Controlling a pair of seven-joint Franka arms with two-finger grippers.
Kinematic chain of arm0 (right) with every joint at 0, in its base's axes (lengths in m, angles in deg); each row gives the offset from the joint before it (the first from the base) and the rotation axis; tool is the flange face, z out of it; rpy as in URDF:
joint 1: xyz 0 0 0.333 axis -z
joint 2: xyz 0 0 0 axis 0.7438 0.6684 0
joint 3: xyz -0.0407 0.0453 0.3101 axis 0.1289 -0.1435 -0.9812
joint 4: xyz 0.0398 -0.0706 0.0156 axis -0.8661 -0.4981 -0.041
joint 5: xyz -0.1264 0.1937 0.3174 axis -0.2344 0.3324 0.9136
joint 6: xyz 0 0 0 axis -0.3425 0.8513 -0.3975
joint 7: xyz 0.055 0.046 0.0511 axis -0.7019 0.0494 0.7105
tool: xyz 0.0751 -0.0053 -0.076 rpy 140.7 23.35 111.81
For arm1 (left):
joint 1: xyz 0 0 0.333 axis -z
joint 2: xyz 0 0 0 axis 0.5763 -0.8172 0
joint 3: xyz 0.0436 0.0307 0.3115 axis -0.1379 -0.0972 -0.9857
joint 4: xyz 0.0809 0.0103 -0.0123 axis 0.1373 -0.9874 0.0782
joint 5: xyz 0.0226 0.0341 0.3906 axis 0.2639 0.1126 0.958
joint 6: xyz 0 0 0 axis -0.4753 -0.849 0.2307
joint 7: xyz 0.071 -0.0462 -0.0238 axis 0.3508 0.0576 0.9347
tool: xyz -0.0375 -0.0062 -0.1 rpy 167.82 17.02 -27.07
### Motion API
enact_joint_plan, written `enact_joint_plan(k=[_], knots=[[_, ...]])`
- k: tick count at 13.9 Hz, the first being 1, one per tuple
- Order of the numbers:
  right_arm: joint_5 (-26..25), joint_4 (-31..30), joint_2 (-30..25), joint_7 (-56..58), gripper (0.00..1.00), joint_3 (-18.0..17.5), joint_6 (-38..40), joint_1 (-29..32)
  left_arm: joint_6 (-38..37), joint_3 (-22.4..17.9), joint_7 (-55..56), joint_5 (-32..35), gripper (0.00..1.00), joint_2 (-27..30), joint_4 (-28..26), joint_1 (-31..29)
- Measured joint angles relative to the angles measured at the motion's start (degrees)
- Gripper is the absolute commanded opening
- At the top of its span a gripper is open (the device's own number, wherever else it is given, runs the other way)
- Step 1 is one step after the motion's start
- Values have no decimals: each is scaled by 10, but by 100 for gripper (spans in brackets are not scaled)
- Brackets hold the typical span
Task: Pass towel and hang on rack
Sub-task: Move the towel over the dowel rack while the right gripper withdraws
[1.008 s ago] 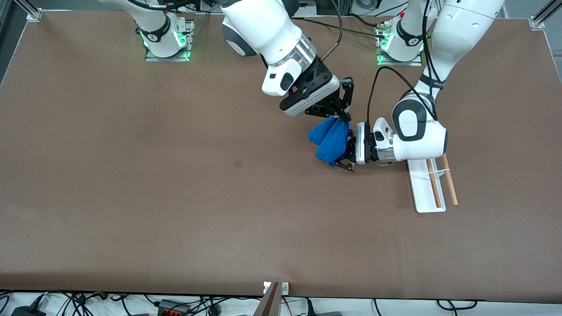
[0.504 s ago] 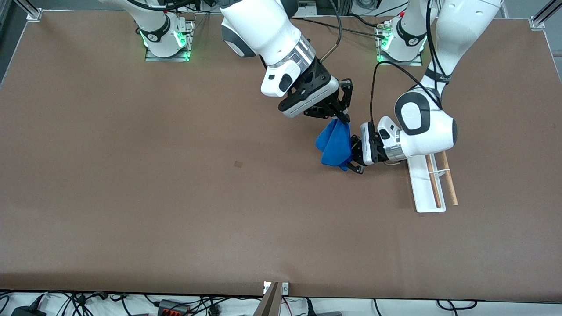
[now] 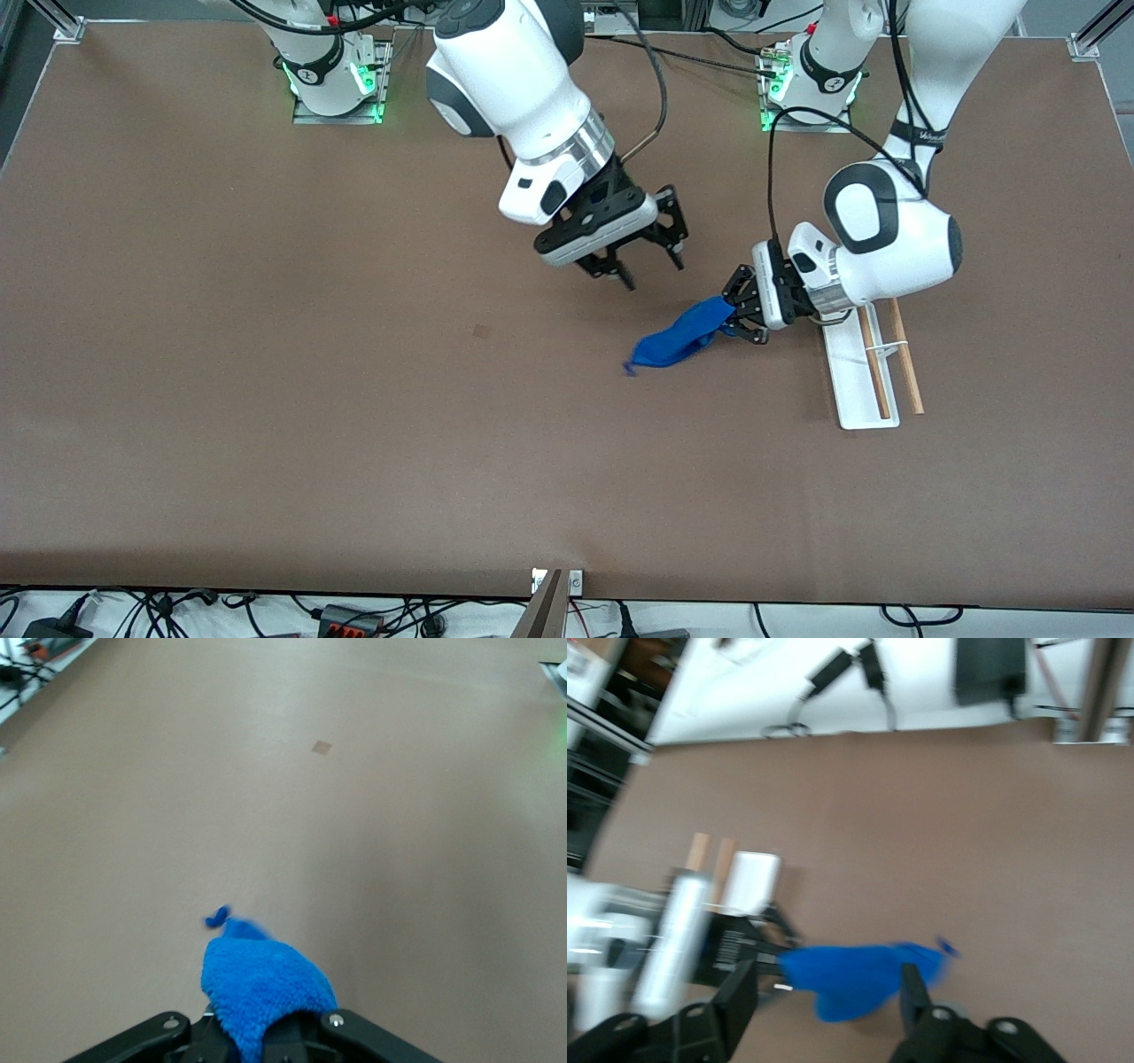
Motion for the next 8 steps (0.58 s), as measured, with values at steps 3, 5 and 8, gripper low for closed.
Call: enact_joint_plan(k=[3,5,8], knots=[[-13,0,0,3,100,4,99,39,0,-16,81,122,1,30,-12,-11],[-14,0,0,30,100,7,155,79,0,-44,161,238,1,55,-12,-12],[-18,-1,0,88,100,10,251,152,-1,-86,251,421,0,87,-12,-14]])
